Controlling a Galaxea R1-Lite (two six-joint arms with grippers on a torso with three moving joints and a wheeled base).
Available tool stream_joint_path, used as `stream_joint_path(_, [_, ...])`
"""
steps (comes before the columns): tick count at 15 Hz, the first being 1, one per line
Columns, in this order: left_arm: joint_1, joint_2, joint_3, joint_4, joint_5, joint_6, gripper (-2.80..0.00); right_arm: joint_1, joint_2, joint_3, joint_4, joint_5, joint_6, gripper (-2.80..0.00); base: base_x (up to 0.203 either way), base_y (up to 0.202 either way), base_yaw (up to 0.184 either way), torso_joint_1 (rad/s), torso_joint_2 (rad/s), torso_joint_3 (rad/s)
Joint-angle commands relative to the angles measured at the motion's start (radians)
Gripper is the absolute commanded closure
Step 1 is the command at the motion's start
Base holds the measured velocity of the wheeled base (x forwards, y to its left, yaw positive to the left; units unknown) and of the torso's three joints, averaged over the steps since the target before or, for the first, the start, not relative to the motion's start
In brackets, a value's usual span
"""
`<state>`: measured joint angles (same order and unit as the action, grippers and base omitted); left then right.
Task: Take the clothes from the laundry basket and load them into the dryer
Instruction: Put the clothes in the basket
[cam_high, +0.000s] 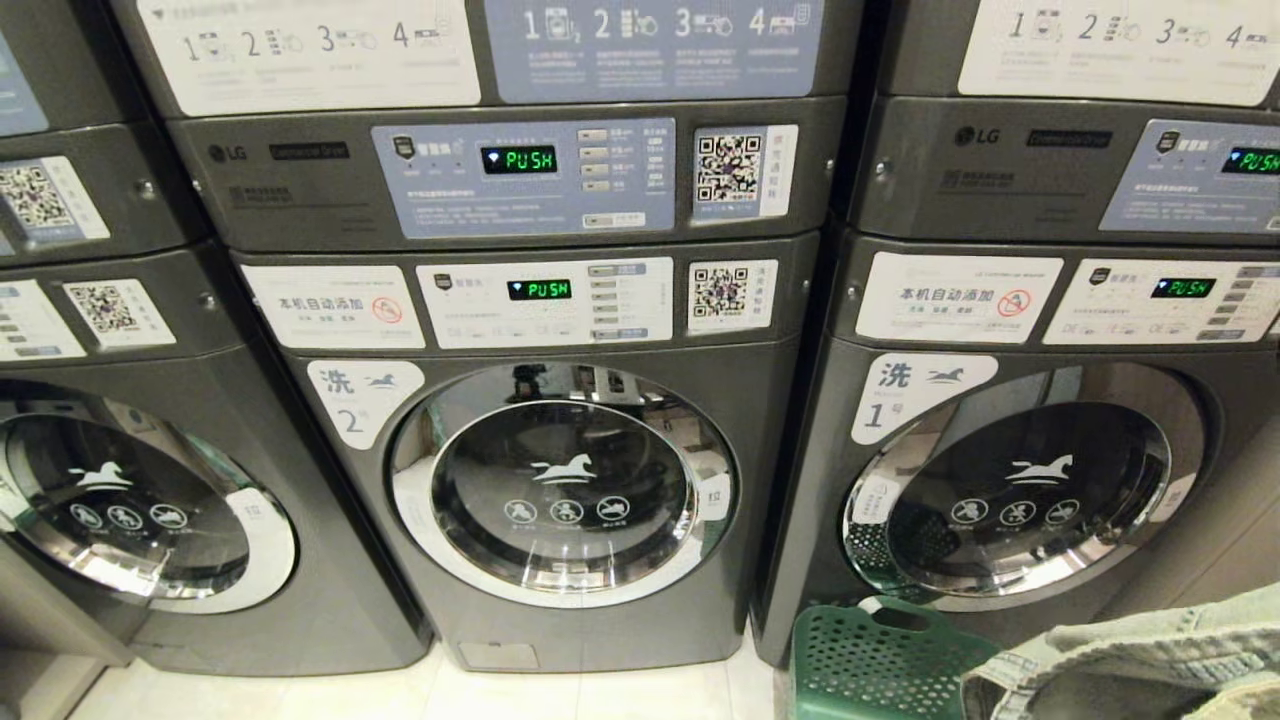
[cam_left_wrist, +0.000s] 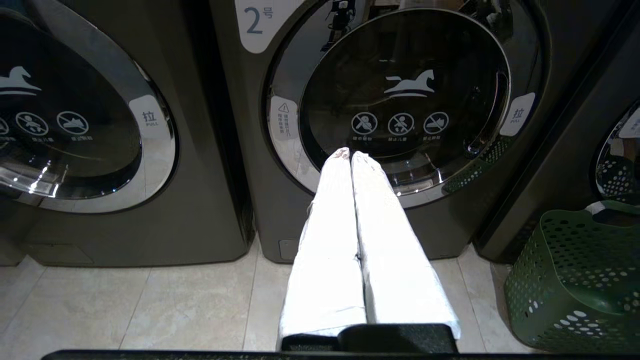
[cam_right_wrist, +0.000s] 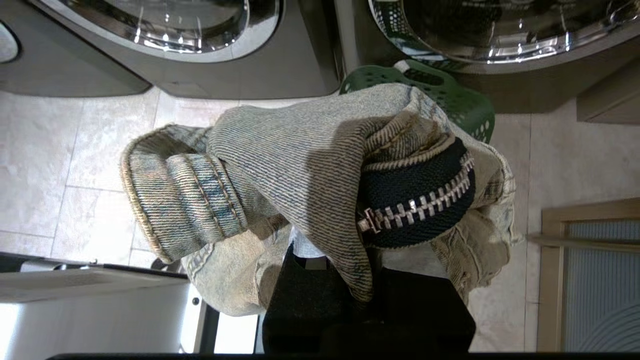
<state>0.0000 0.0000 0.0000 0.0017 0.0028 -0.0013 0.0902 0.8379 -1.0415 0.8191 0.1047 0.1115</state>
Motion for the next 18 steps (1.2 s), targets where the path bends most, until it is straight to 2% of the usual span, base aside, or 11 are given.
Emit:
stream_joint_path(1, [0.000, 0.000, 0.002, 0.000, 0.000, 0.000, 0.00, 0.000, 0.012, 0.000, -0.002, 0.001, 0.000, 0.00, 0.000, 0.000, 0.000, 0.223, -0.52, -0.290])
stream_joint_path(5, [0.000, 0.000, 0.002, 0.000, 0.000, 0.000, 0.00, 0.000, 0.015, -0.002, -0.004, 0.005, 0.000, 0.00, 0.000, 0.000, 0.000, 0.231, -0.54, -0.298])
stream_joint_path(10, [0.000, 0.000, 0.002, 0.000, 0.000, 0.000, 0.00, 0.003, 0.126, -0.123, 0.000, 0.011, 0.004, 0.00, 0.000, 0.000, 0.000, 0.259, -0.57, -0.321])
stream_joint_path(16, [0.000, 0.000, 0.002, 0.000, 0.000, 0.000, 0.00, 0.003, 0.129, -0.070, 0.002, 0.023, 0.034, 0.00, 0.000, 0.000, 0.000, 0.230, -0.48, -0.259])
stream_joint_path(18, [0.000, 0.000, 0.002, 0.000, 0.000, 0.000, 0.00, 0.003, 0.133, -0.069, 0.002, 0.050, 0.036, 0.00, 0.000, 0.000, 0.000, 0.165, -0.36, -0.189])
